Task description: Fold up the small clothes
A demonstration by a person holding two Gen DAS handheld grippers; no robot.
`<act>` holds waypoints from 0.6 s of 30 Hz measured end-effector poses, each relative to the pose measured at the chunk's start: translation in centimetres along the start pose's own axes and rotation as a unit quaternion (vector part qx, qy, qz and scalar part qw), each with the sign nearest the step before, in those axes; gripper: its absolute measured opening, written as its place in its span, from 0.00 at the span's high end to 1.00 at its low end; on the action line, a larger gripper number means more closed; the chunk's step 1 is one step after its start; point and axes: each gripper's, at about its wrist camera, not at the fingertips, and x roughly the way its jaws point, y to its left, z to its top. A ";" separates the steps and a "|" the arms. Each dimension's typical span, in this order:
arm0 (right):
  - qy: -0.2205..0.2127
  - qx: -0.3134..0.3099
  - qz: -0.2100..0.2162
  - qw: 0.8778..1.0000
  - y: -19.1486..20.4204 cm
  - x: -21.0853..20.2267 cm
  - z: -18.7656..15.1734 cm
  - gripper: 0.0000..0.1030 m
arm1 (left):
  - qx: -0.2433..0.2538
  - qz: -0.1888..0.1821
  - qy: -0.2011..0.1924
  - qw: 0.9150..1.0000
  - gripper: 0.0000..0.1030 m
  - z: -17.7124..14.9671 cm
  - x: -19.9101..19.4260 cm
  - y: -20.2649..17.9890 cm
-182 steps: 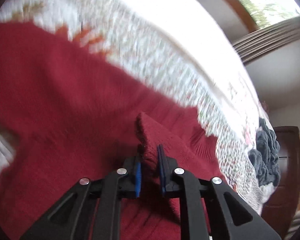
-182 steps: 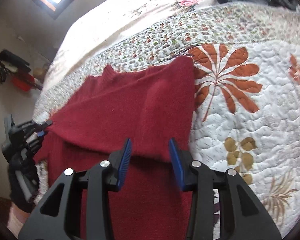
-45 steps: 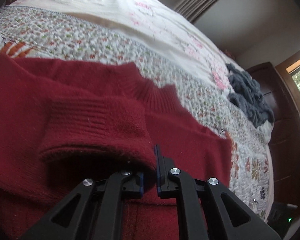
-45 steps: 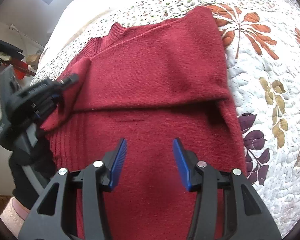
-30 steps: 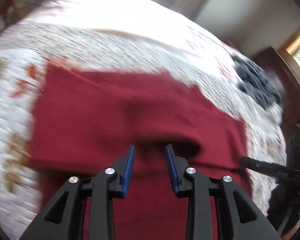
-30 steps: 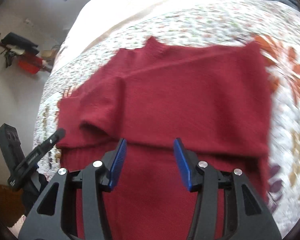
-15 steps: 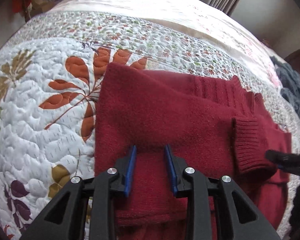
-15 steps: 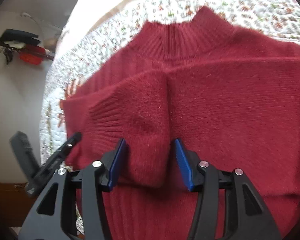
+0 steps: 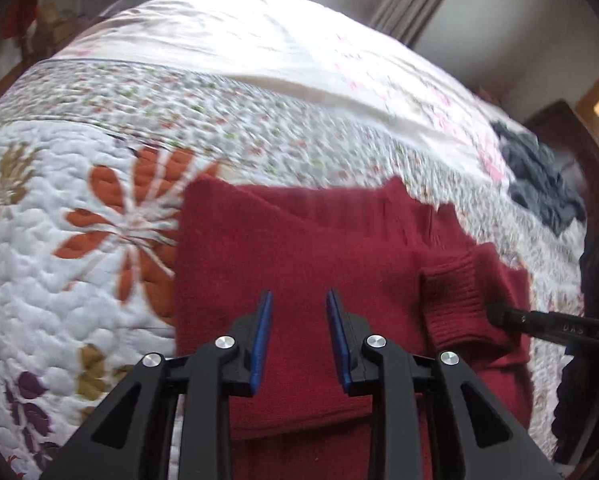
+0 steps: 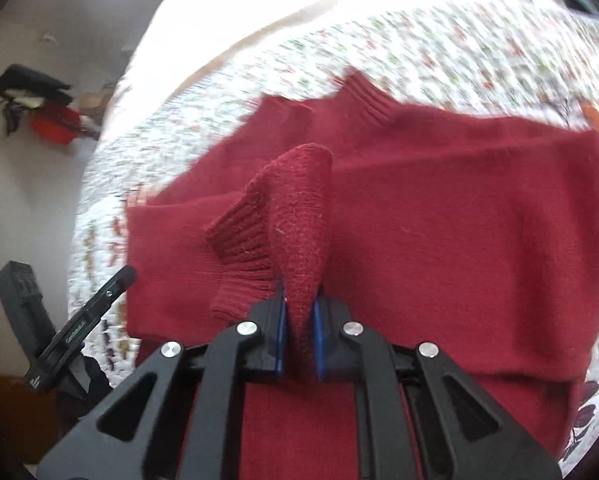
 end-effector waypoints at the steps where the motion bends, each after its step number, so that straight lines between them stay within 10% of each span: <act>1: 0.007 0.008 0.001 1.000 -0.6 0.6 -0.1 0.91 | 0.004 0.008 0.011 1.000 0.73 -0.2 1.1 -0.3; 9: 0.007 -0.002 -0.026 1.000 -1.3 1.6 -0.4 0.79 | -0.007 0.011 0.032 0.999 0.73 -0.4 2.7 0.5; 13: -0.048 -0.097 -0.090 0.990 1.9 -1.7 -1.4 0.69 | -0.004 0.005 0.017 1.000 0.71 0.4 0.8 -0.1; 18: -0.020 -0.199 -0.071 0.977 6.0 -0.7 -2.2 0.57 | 0.000 -0.011 0.031 0.999 0.67 0.7 1.2 -1.4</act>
